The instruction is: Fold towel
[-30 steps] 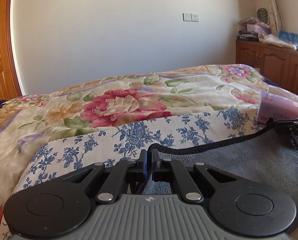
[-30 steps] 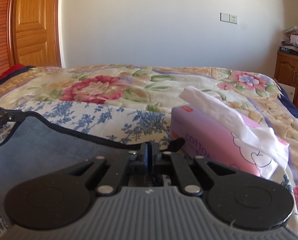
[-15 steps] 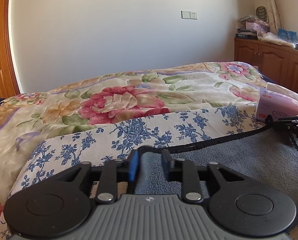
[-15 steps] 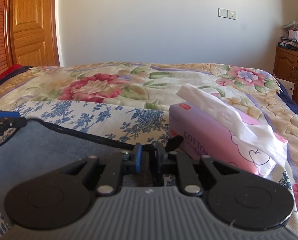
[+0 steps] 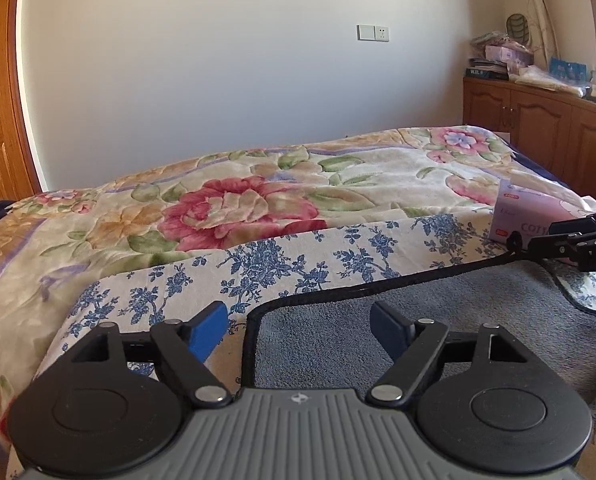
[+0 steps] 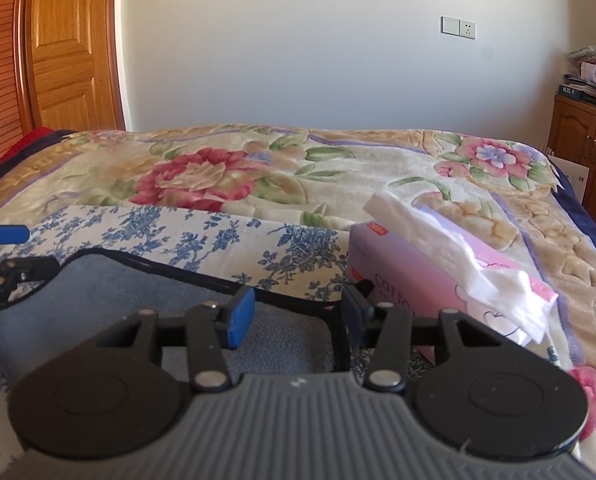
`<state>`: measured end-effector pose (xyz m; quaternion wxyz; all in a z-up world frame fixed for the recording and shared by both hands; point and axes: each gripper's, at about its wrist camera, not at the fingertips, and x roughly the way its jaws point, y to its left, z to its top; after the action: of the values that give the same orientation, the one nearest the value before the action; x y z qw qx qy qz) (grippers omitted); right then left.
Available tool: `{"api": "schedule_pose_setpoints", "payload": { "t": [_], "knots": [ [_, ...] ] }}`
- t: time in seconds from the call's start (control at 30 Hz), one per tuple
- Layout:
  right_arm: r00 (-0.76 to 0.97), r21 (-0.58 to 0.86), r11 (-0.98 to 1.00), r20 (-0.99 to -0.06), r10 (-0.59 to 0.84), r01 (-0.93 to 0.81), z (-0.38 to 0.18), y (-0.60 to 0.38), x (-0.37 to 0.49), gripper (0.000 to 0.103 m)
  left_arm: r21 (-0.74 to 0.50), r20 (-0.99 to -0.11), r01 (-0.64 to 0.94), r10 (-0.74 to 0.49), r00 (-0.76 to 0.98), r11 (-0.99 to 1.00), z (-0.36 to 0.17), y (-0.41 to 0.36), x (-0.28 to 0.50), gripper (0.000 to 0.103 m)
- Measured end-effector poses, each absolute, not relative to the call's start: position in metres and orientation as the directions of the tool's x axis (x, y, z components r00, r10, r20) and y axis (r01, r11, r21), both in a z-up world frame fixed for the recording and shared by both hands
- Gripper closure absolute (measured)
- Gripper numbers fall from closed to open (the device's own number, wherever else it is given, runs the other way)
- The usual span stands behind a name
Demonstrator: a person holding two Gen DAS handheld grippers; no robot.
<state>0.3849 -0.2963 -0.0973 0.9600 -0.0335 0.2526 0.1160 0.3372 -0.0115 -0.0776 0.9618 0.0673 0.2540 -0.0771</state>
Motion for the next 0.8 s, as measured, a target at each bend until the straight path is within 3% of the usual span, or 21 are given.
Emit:
{"api": "schedule_pose_setpoints", "payload": {
  "t": [0.07, 0.27, 0.67, 0.8],
  "knots": [
    [0.845, 0.001, 0.971, -0.492, 0.207, -0.238, -0.09, -0.296, 0.38, 0.052, 0.091, -0.496, 0.184, -0.116, 0.861, 0.979, -0.071, -0.012, 0.331, 0.013],
    [0.852, -0.016, 0.968, -0.478, 0.212, -0.25, -0.069, -0.29, 0.36, 0.051, 0.081, -0.49, 0.199, -0.135, 0.861, 0.977, -0.05, -0.014, 0.313, 0.009],
    [0.845, -0.023, 0.963, -0.485, 0.223, -0.268, -0.057, -0.281, 0.316, 0.049, 0.086, -0.463, 0.209, -0.147, 0.874, 0.974, -0.013, -0.018, 0.274, 0.006],
    [0.841, -0.024, 0.962, -0.491, 0.226, -0.273, -0.057, -0.28, 0.302, 0.044, 0.088, -0.462, 0.211, -0.148, 0.875, 0.973, -0.006, -0.02, 0.261, 0.006]
  ]
}}
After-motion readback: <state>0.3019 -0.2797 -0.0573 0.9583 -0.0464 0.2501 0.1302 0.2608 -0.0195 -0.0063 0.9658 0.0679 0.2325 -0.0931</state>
